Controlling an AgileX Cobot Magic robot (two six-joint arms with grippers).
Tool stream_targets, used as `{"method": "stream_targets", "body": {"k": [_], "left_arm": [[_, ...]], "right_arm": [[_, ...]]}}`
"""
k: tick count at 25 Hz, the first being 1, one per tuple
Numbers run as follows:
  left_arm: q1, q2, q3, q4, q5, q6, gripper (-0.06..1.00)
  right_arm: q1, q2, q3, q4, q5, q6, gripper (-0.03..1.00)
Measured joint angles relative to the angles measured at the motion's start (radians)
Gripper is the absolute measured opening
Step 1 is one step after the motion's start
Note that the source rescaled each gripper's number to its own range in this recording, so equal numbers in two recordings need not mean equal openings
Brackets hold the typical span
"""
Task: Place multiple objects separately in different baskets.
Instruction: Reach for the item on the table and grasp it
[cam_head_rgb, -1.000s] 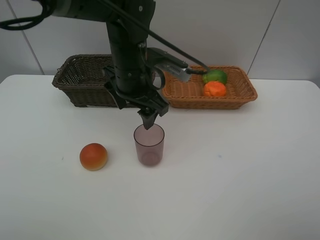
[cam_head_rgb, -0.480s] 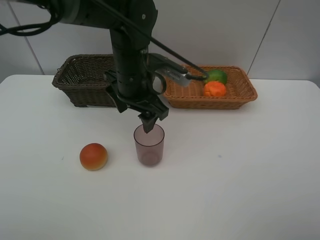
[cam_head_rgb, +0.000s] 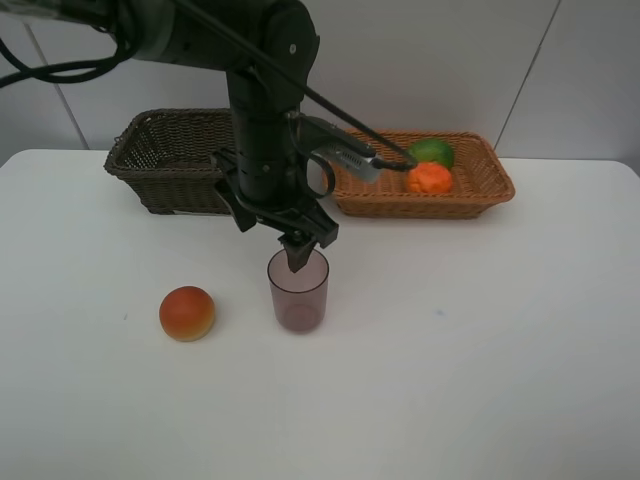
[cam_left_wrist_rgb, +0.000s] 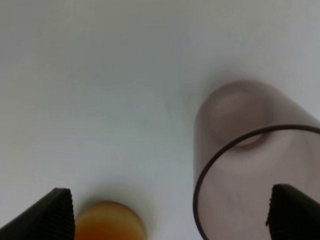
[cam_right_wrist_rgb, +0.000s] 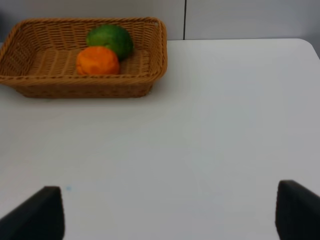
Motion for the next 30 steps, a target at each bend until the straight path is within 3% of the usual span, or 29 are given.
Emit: {"method": "stream_targets", "body": {"k": [30], "left_arm": [[0.000, 0.121, 0.001, -0.004, -0.067, 0.000, 1.00]], "right_arm": [[0.000, 0.000, 0.000, 0.000, 0.000, 0.000, 0.94]]}}
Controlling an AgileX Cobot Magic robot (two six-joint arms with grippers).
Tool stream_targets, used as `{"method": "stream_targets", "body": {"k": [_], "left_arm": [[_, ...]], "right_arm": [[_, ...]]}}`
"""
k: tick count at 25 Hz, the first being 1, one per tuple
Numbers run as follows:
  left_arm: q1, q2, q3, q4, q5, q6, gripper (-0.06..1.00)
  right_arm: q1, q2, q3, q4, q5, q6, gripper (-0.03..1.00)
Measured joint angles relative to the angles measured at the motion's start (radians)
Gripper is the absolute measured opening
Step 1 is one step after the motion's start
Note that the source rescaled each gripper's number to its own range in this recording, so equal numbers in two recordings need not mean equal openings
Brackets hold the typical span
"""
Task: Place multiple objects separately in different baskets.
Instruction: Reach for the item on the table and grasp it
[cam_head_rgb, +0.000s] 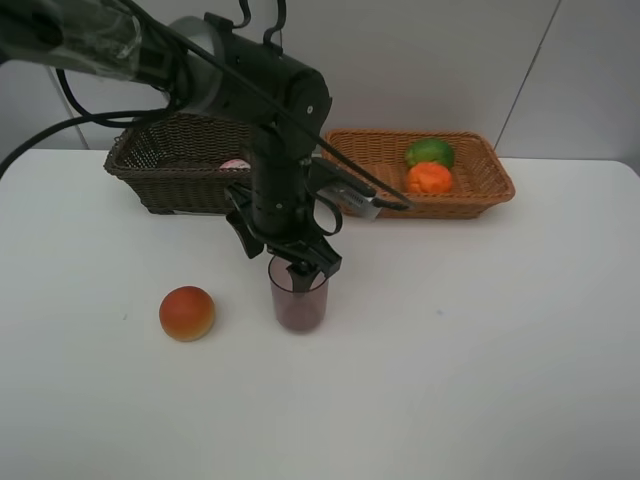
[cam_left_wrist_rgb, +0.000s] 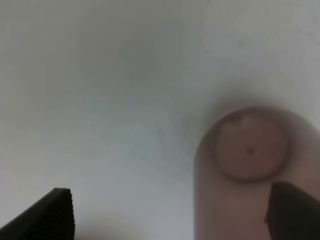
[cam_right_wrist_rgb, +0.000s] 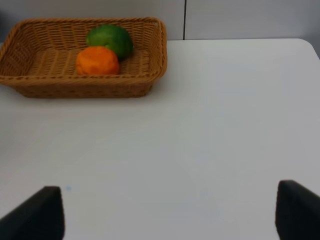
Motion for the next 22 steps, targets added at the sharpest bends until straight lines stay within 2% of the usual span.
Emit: {"method": "stream_targets", "body": {"k": [10, 16, 18, 20, 22], "left_arm": [[0.000, 0.000, 0.000, -0.016, -0.013, 0.000, 1.00], [0.000, 0.000, 0.000, -0.018, -0.013, 0.000, 0.94], [0.000, 0.000, 0.000, -0.019, -0.013, 0.000, 0.85], [0.000, 0.000, 0.000, -0.019, -0.013, 0.000, 0.71], [0.000, 0.000, 0.000, -0.019, -0.009, 0.000, 0.46]], "right_arm": [[0.000, 0.000, 0.000, 0.000, 0.000, 0.000, 0.94], [0.000, 0.000, 0.000, 0.000, 0.000, 0.000, 0.94], [0.000, 0.000, 0.000, 0.000, 0.000, 0.000, 0.94], [0.000, 0.000, 0.000, 0.000, 0.000, 0.000, 0.94], [0.000, 0.000, 0.000, 0.000, 0.000, 0.000, 0.94]]}}
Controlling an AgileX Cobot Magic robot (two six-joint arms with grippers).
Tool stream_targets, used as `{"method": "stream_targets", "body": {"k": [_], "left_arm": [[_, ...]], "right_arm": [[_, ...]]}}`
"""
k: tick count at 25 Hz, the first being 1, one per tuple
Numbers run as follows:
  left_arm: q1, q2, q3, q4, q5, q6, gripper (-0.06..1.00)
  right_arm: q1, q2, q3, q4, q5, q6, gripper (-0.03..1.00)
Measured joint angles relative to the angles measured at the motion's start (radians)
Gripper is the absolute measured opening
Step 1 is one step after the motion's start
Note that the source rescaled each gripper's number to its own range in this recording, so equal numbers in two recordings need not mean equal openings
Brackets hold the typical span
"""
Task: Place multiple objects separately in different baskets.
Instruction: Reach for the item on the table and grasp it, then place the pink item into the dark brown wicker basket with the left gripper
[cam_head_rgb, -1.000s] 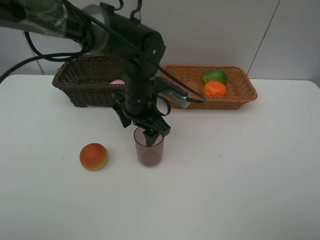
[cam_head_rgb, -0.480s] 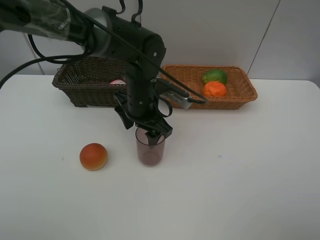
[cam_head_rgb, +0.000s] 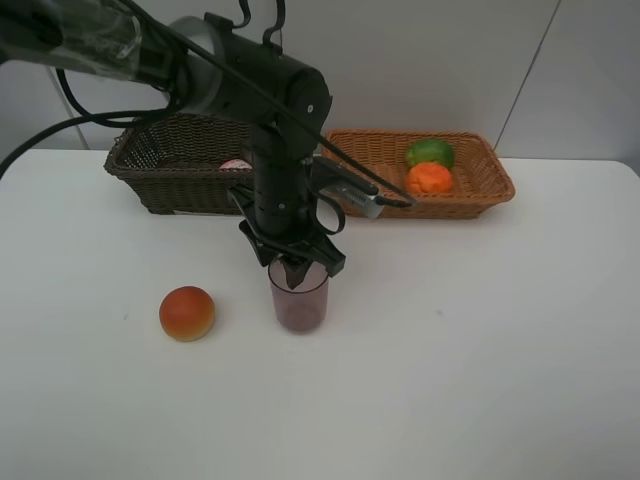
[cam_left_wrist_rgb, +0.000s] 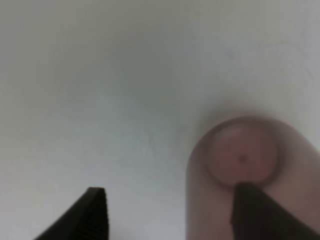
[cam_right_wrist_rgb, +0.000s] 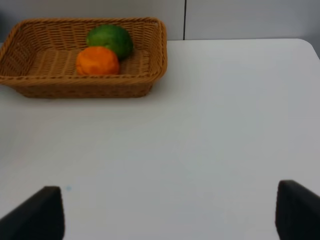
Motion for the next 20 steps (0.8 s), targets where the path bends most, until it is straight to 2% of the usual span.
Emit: {"method": "stream_targets", "body": {"k": [3, 4, 20], "left_arm": [[0.000, 0.000, 0.000, 0.000, 0.022, 0.000, 0.06], [0.000, 0.000, 0.000, -0.004, 0.028, 0.002, 0.01], [0.000, 0.000, -0.001, -0.005, 0.029, 0.003, 0.00]], "right_arm": [[0.000, 0.000, 0.000, 0.000, 0.000, 0.000, 0.94], [0.000, 0.000, 0.000, 0.000, 0.000, 0.000, 0.94], [0.000, 0.000, 0.000, 0.000, 0.000, 0.000, 0.94]]}}
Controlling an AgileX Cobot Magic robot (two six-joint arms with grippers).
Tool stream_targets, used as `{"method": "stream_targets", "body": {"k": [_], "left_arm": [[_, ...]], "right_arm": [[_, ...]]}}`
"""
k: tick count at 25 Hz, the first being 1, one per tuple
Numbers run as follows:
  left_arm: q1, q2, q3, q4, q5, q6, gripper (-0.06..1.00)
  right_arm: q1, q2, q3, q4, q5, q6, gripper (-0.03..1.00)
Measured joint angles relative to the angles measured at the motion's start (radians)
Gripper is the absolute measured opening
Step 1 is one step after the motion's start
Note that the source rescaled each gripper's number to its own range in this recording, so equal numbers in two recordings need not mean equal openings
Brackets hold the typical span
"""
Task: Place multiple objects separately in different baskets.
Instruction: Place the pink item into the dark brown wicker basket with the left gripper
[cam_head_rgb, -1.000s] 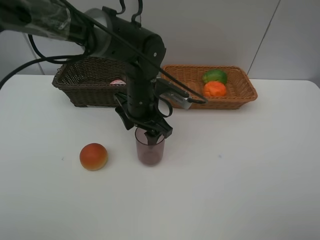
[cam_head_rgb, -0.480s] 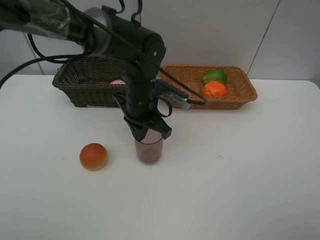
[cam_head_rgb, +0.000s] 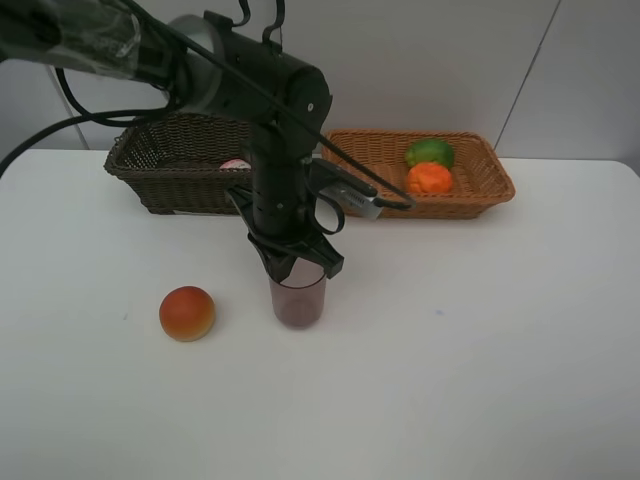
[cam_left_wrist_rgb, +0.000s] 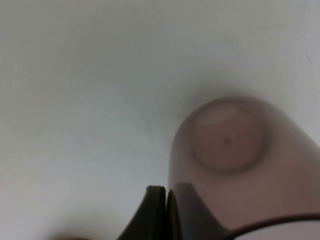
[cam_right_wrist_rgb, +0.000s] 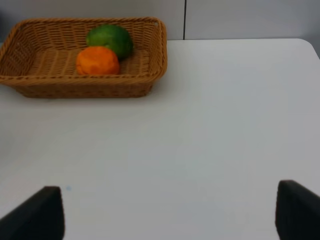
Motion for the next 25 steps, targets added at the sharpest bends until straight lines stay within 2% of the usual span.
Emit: {"method": "stream_targets", "body": {"k": [25], "left_arm": [[0.000, -0.179, 0.001, -0.003, 0.005, 0.000, 0.00]], "right_arm": [[0.000, 0.000, 0.000, 0.000, 0.000, 0.000, 0.94]]}}
